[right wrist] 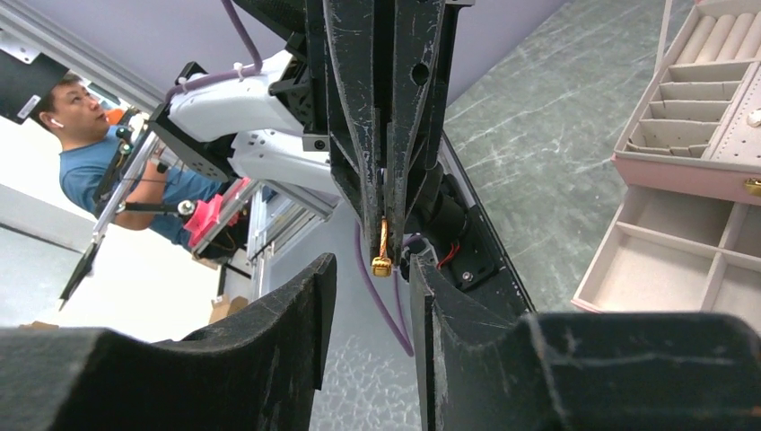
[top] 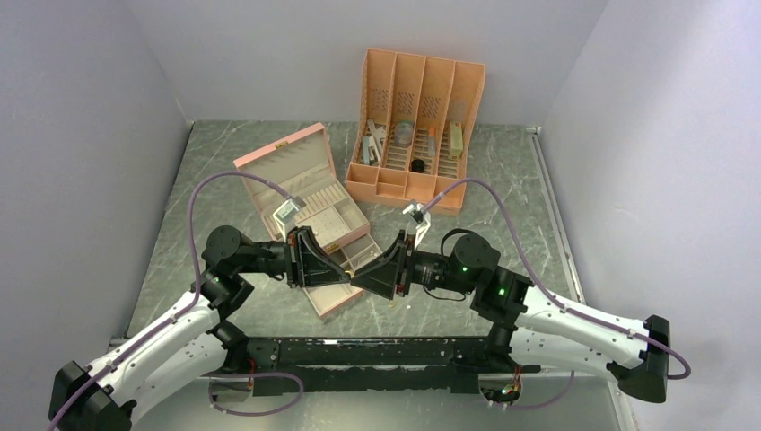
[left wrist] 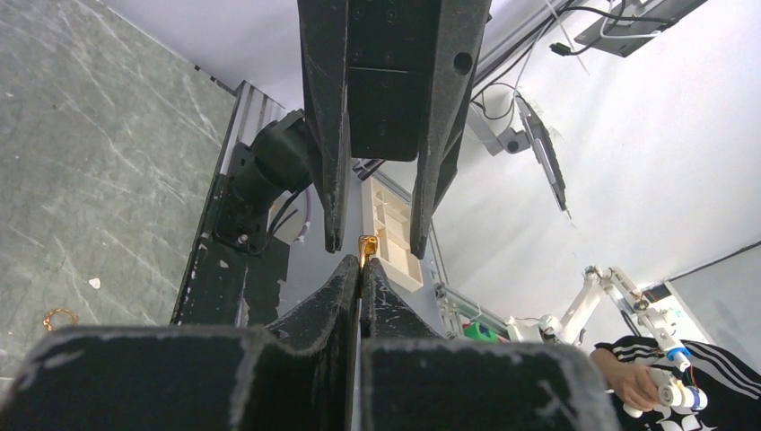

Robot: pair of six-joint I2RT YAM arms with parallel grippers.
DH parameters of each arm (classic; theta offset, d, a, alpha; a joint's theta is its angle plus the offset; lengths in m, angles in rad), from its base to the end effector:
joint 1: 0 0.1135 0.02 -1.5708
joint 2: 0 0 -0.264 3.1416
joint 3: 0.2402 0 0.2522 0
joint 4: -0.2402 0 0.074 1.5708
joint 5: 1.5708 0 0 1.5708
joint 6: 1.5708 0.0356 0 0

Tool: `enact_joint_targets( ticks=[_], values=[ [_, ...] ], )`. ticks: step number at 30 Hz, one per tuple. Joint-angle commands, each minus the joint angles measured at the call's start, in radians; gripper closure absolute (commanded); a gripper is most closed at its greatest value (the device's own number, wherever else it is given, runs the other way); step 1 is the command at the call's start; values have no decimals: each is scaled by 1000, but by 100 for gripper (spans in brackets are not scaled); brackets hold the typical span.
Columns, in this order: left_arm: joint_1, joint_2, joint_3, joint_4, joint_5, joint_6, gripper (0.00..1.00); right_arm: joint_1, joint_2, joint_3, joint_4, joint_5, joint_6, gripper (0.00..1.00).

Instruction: Organize the mixed jewelry

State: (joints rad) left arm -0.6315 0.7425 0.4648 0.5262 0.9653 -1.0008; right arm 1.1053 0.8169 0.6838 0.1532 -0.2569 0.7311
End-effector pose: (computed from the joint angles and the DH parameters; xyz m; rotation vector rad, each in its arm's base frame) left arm 0.1190 -0.1233 0.3057 0.7009 1.6210 -1.8974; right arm 0.0810 0.1814 0.3351 -0.5649 1.7154 1.5919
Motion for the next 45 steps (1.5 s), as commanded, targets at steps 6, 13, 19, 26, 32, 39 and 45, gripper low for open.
enact_joint_targets(
  ticks=[6,13,19,26,32,39,45],
  values=[
    [-2,-1,-4,34,7,8,95,-5,8,0,34,-24,-17,65],
    [-2,8,-12,61,7,-9,95,-5,3,-6,44,-22,-16,72],
    [-2,7,-10,69,9,-15,95,-5,13,-1,43,-23,-18,74],
    [-2,5,-19,85,9,-27,95,-6,14,-3,48,-21,-19,89],
    [-2,1,-22,79,8,-24,95,-6,4,-7,46,-6,-16,100],
    [-2,-23,12,-65,-26,56,61,-5,-7,0,12,29,-23,100],
    [-2,-81,126,-408,-162,277,34,-6,6,55,-113,141,-61,100]
  ],
)
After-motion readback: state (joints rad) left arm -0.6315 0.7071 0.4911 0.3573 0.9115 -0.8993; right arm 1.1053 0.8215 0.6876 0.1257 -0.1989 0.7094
